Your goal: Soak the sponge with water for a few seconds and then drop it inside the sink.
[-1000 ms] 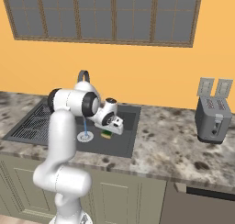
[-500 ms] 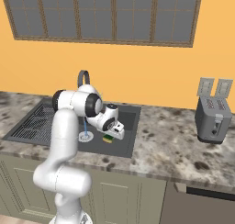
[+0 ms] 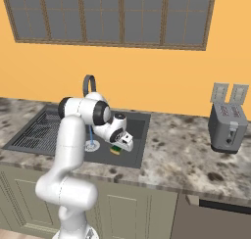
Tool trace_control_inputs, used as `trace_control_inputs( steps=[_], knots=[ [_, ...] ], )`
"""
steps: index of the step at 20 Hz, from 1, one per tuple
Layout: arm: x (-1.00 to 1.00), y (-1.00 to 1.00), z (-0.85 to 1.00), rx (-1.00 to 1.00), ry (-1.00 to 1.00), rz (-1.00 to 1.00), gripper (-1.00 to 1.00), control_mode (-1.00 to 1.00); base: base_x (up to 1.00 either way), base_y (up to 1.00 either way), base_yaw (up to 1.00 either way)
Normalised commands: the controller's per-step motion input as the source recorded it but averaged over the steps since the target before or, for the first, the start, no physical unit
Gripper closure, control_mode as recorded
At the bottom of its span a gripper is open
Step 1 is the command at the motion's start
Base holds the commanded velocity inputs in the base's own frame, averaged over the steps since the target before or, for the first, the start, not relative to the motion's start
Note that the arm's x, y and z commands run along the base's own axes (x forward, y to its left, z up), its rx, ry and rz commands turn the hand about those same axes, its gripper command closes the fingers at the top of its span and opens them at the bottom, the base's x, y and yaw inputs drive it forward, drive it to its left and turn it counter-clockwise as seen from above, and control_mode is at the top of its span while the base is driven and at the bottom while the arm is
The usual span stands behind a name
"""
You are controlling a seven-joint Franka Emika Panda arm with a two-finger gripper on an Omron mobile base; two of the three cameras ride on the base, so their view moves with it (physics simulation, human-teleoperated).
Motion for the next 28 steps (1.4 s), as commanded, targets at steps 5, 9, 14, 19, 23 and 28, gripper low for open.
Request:
trace_control_inputs(
  steps=[5,9,14,19,23,28],
  knots=[
    [0.0,0.0,0.0,0.0,0.0,0.0,-1.0,-1.0,0.0,0.0,0.0],
    [0.0,0.0,0.0,0.0,0.0,0.0,-1.0,-1.0,0.0,0.0,0.0],
    [0.02,0.0,0.02,0.0,0.0,0.0,-1.0,-1.0,0.0,0.0,0.0],
    [0.0,0.0,0.62,0.0,0.0,0.0,-1.0,-1.0,0.0,0.0,0.0],
    [0.0,0.0,0.79,0.0,0.0,0.0,-1.0,-1.0,0.0,0.0,0.0],
    [0.0,0.0,0.84,0.0,0.0,0.0,-1.0,-1.0,0.0,0.0,0.0]
  ],
)
